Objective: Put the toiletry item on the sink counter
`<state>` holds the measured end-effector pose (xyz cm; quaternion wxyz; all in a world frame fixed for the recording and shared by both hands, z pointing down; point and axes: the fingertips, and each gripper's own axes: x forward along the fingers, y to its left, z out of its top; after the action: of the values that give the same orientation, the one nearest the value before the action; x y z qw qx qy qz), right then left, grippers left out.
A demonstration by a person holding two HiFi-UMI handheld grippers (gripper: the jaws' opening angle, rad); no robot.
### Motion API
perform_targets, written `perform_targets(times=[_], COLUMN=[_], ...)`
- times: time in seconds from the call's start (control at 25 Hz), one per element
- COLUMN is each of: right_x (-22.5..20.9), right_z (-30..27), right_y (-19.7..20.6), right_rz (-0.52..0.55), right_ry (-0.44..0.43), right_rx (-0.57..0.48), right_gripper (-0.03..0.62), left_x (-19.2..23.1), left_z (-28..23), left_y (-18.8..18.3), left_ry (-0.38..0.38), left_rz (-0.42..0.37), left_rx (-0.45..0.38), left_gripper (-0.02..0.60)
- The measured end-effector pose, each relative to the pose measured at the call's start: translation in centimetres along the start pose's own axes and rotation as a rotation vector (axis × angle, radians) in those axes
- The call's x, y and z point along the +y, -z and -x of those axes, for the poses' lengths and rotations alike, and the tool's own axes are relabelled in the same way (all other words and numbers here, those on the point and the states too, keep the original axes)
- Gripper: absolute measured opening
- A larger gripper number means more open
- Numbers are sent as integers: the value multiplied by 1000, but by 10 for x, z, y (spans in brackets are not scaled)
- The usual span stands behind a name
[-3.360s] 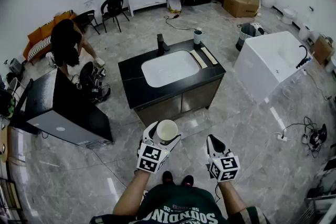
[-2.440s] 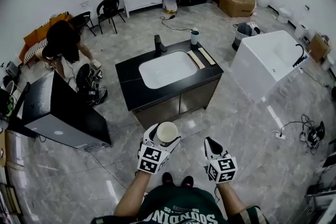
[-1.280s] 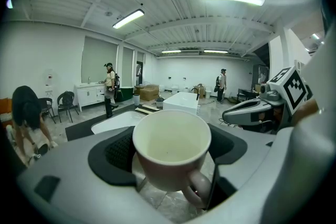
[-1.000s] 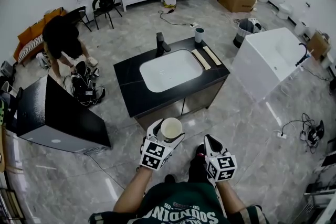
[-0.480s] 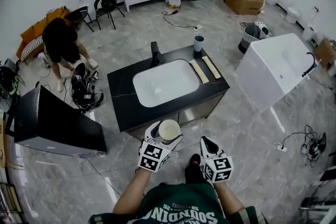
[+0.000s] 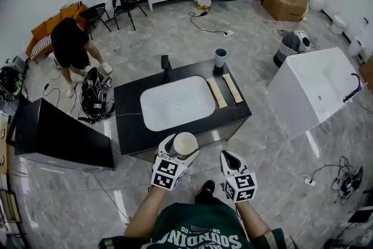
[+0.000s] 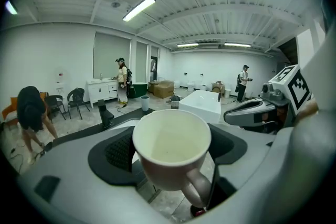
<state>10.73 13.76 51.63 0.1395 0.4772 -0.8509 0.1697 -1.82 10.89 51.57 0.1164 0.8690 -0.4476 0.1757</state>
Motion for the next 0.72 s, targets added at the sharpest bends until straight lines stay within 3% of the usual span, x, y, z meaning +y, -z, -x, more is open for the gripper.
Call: perform_targets(times=[0.28,0.72], right_x=[-56,-91], right_z=[-11,-45], right_y=[-20,-26], right_rz=[-35,-49], right_ry=[-53,-85], right_rx=[-11,2], right_gripper=[43,43], left_x=[-10,7], left_z=[-50,-97], left_y=[-20,-31], left_ry=[-49,-73], left_rz=[15,45], left_rx=[26,32], left_gripper=[422,422])
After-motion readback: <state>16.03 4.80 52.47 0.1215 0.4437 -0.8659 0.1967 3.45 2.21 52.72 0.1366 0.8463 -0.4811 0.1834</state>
